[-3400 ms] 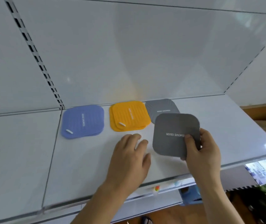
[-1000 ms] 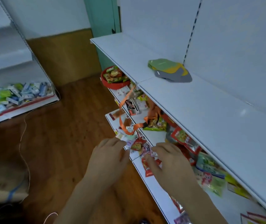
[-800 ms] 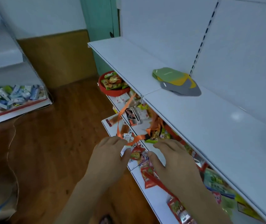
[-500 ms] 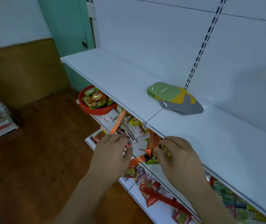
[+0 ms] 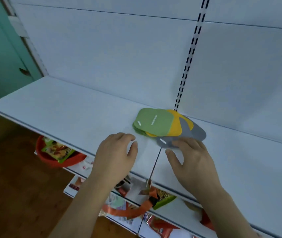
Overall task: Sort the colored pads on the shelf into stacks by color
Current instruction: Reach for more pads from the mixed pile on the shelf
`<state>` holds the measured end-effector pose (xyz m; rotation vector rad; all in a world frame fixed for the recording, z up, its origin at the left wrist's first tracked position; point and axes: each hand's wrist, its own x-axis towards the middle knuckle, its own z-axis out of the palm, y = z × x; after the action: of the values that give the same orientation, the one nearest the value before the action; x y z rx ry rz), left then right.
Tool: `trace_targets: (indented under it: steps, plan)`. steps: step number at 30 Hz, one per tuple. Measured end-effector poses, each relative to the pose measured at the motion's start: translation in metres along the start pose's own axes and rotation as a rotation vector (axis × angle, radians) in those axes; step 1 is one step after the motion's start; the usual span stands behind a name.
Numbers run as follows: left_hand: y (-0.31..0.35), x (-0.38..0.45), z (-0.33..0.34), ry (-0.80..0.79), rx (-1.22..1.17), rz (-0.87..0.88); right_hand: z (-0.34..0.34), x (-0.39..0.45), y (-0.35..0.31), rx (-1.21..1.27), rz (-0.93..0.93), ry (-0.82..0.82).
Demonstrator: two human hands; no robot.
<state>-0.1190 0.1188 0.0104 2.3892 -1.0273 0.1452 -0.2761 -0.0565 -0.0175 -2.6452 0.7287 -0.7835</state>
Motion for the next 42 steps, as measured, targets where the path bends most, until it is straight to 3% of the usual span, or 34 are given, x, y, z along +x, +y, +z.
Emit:
trace_targets:
  steps: [8, 14, 18, 25, 29, 32, 34, 39, 42]
  plan:
    - [-0.015, 0.073, 0.031, -0.036, -0.093, -0.007, 0.029, 0.04, 0.0, -0.111, 0.155, 0.0]
    - [-0.026, 0.111, 0.046, -0.183, -0.066, -0.05, 0.041, 0.038, -0.013, -0.181, 0.256, 0.013]
    - [-0.027, 0.119, 0.05, -0.222, -0.12, 0.042, 0.047, 0.035, -0.021, -0.189, 0.301, 0.071]
    - [-0.029, 0.123, 0.058, -0.119, -0.14, 0.228, 0.056, 0.027, -0.025, -0.146, 0.363, 0.131]
    - [-0.023, 0.123, 0.05, -0.032, -0.278, 0.319, 0.058, 0.027, -0.025, -0.13, 0.373, 0.144]
    - [-0.019, 0.119, 0.045, -0.092, -0.458, 0.346, 0.058, 0.027, -0.024, -0.132, 0.354, 0.146]
    - [-0.022, 0.12, 0.045, -0.114, -0.516, 0.276, 0.059, 0.026, -0.022, -0.121, 0.355, 0.152]
    - [-0.04, 0.137, 0.034, -0.13, -0.747, -0.157, 0.061, 0.025, -0.02, -0.117, 0.364, 0.152]
    - [-0.056, 0.143, 0.029, -0.145, -0.732, -0.277, 0.061, 0.026, -0.022, -0.109, 0.385, 0.138]
